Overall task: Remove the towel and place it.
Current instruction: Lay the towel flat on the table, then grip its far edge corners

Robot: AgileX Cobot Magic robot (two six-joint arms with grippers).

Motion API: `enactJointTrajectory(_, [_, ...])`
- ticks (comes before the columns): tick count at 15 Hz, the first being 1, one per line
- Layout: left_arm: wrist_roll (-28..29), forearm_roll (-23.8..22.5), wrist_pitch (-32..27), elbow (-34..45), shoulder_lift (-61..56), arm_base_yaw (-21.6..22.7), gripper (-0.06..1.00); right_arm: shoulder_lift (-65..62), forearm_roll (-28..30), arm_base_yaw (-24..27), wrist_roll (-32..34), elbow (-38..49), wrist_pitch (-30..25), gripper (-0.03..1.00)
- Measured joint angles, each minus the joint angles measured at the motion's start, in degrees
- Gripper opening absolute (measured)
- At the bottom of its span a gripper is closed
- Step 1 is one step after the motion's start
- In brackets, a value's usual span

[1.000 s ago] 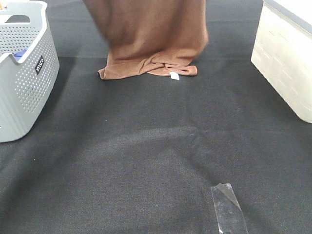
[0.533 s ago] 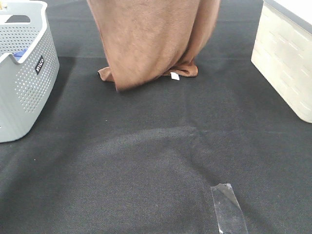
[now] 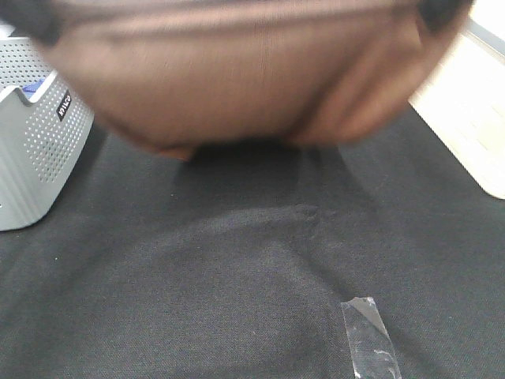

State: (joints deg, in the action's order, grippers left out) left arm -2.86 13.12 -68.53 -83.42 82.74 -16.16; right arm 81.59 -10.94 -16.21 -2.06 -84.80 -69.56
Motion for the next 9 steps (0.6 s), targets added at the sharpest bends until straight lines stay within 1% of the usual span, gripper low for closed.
enactJointTrajectory(2, [0.0, 1.9, 0.5, 8.5, -7.4, 0.0, 0.0, -6.5, -1.8, -0.3, 0.3, 8.0, 0.4, 0.01])
enactJointTrajectory(4, [0.0, 3.5, 1.1, 15.8, -15.1, -0.2, 0.0, -11.7, -3.5, -0.5, 0.8, 13.8, 0.7, 0.01])
enactJointTrajectory(5, [0.3, 5.1, 1.5, 22.6, -22.2, -0.2, 0.0, -16.8, -5.2, -0.5, 2.1, 19.9, 0.9, 0.01])
enactJointTrajectory(7, [0.5, 5.6, 1.5, 23.8, -23.6, -0.2, 0.0, -17.8, -5.5, -0.5, 2.8, 21.1, 0.9, 0.01])
enactJointTrajectory(8, [0.6, 6.6, 1.5, 27.5, -28.3, -0.2, 0.0, -21.4, -6.7, -0.5, 3.4, 25.5, 0.9, 0.01])
enactJointTrajectory(9, [0.6, 6.9, 1.5, 29.5, -30.4, -0.2, 0.0, -23.5, -7.6, -0.5, 4.2, 28.2, 0.9, 0.01])
